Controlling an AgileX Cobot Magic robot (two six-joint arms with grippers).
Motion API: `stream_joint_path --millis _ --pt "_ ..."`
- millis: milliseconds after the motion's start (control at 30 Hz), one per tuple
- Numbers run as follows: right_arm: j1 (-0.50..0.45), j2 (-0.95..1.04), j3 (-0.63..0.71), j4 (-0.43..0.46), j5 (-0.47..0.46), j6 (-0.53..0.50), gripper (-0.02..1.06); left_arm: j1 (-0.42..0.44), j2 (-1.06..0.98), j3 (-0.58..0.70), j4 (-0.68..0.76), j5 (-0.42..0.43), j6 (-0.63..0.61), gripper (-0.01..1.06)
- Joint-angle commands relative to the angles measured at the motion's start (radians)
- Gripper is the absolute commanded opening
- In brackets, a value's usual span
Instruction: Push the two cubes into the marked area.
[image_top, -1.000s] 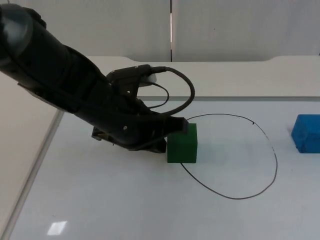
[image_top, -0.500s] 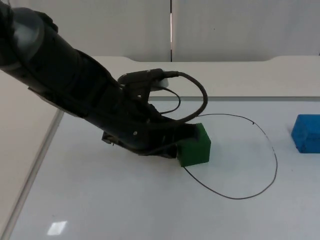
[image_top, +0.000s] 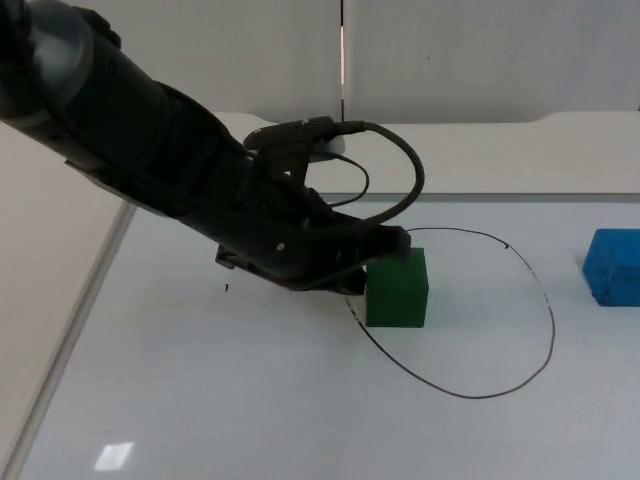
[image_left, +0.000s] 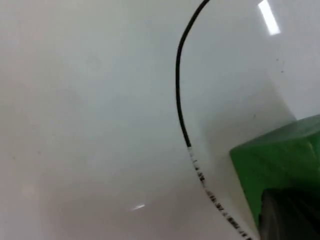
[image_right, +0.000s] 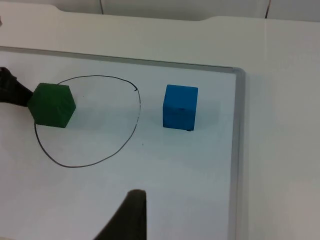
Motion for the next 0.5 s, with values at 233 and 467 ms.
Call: stream_joint_path --millis 233,467 --pt "-0.004 -0.001 0.001 -0.003 -0.004 -0.015 1.05 -0.052 -0.002 -0.006 -0.008 0.010 0.003 0.00" --pt "-0.004 -0.001 0.001 -0.003 -0.004 -0.015 1.05 -0.036 -0.002 -0.006 0.037 -0.034 0.005 0.00"
